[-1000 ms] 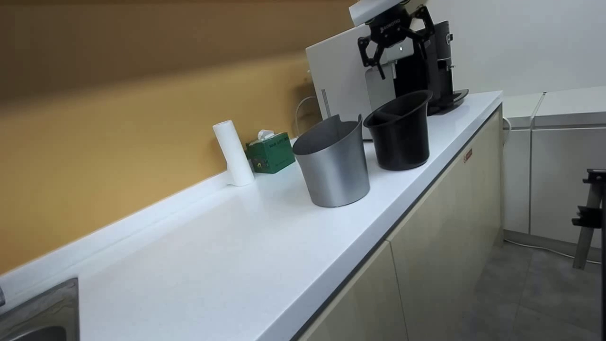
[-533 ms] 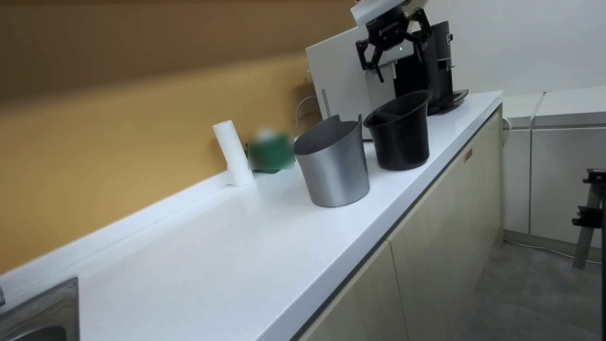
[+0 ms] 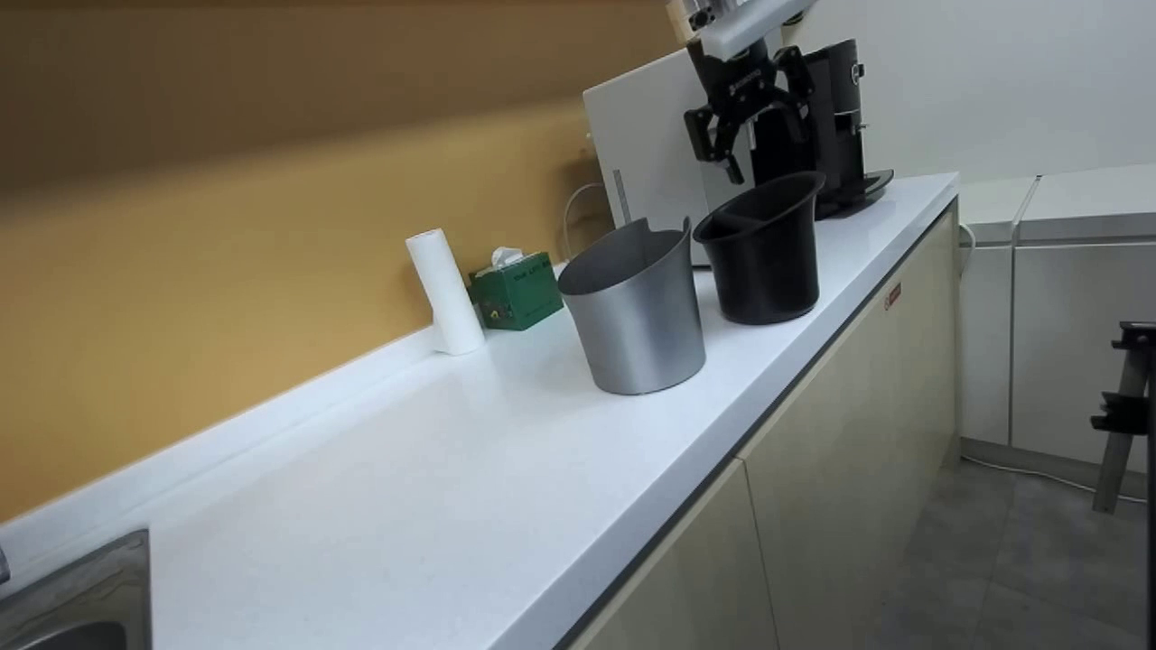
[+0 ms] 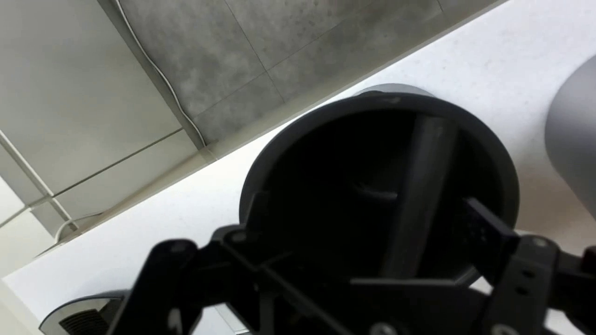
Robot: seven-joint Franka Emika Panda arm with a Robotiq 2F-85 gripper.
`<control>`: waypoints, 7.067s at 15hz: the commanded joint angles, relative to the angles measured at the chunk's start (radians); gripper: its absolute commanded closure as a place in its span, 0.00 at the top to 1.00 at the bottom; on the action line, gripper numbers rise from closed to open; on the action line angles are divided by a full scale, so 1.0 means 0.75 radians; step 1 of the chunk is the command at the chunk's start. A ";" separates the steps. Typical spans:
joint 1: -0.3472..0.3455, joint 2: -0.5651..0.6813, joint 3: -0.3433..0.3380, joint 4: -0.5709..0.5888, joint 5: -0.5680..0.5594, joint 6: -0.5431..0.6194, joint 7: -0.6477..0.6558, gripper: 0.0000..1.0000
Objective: Move the object into the basin
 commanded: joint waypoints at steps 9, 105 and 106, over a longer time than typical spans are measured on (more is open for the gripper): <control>0.039 0.196 -0.058 0.119 0.009 0.125 -0.071 1.00; 0.240 0.370 0.062 0.300 0.460 0.390 -0.935 0.25; 0.237 0.357 0.063 0.287 0.465 0.383 -0.964 0.32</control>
